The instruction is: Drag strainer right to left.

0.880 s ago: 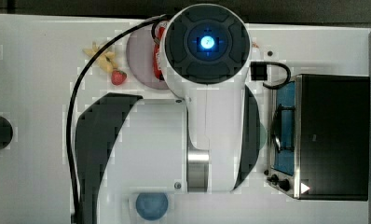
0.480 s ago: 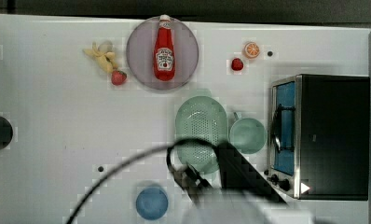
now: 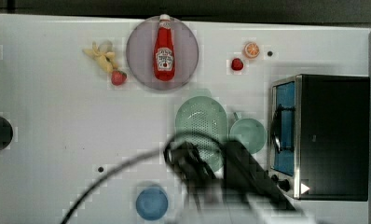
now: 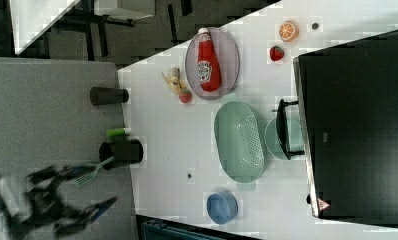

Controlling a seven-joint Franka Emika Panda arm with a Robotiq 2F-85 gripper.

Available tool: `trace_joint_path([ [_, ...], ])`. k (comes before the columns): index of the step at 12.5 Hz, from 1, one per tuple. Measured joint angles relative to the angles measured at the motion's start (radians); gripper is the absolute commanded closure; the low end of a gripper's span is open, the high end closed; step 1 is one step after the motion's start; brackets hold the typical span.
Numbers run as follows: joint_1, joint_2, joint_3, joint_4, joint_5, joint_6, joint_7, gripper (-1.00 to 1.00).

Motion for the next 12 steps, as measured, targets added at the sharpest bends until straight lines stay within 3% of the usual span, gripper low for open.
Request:
trace_joint_path([
  [7,-0.022,0.539,0.018,-0.373,-0.02,0.58,0.284,-1.0],
  [12,-0.012,0.727,0.01,-0.387,-0.009,0.834,0.532,-1.0],
])
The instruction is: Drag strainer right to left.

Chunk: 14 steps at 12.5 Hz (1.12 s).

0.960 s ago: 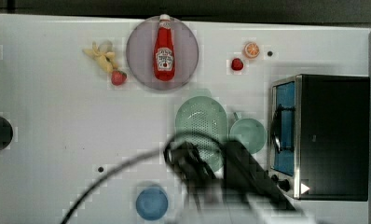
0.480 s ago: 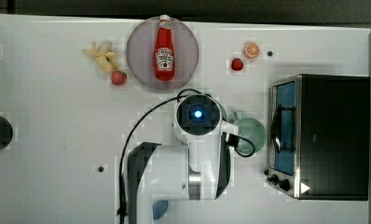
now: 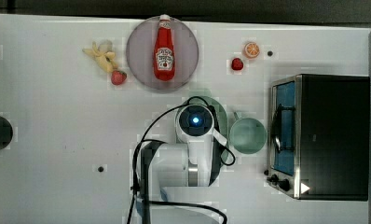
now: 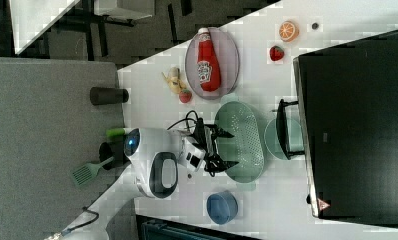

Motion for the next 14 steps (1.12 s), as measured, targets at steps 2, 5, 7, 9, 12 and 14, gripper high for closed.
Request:
trace_joint_path([
  [2,-0.003,0.02,-0.014,0.01,-0.025,0.069,0.059,-1.0],
  [5,-0.005,0.069,-0.01,0.008,-0.014,0.158,0.075,-1.0],
  [7,0.004,0.11,0.013,0.008,0.007,0.17,0.099,-1.0],
  [9,0.027,0.141,0.023,0.006,0.016,0.173,0.132,-1.0],
  [12,0.066,0.145,0.044,-0.006,0.014,0.176,0.185,-1.0],
  [14,0.104,0.138,0.045,-0.012,0.02,0.194,0.219,-1.0],
])
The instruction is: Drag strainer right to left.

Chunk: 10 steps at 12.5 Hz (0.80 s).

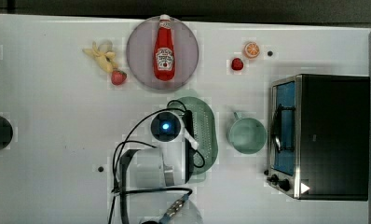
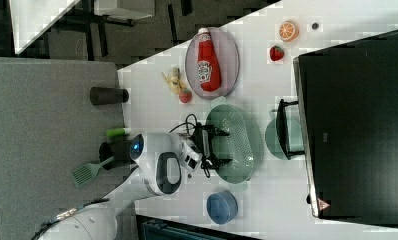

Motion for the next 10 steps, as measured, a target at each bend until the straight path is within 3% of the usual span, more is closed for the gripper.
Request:
trace_joint_path([
  [3,0.009,0.003,0.051,0.018,0.007,-0.012,0.037,-1.0],
  [10,0.138,0.049,0.1,0.068,0.102,-0.015,0.146,-1.0],
])
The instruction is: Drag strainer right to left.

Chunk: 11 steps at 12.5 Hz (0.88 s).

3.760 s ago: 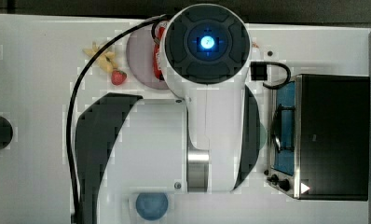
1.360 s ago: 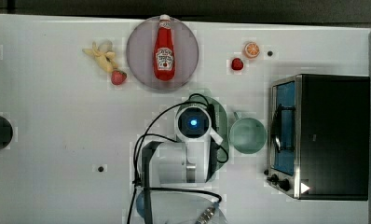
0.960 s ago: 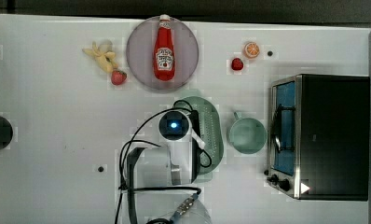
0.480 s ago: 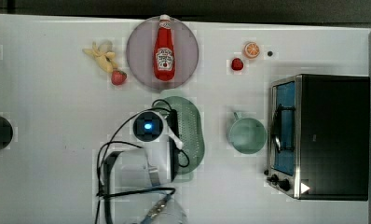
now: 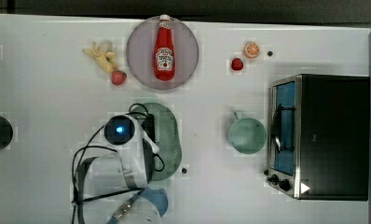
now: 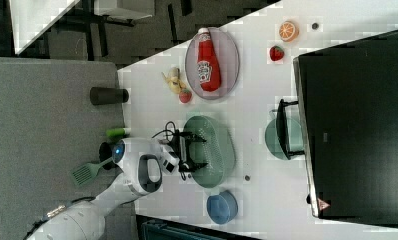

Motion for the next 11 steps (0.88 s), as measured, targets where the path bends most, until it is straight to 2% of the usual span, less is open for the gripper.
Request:
trace_joint_path([
  [3,0.056,0.057,0.0,0.094,0.051,-0.001,0.012,-1.0],
  [7,0.112,0.051,0.002,0.113,0.084,-0.022,0.065,-1.0],
  [11,0.191,0.09,-0.012,0.178,0.119,-0.063,0.143,-1.0],
])
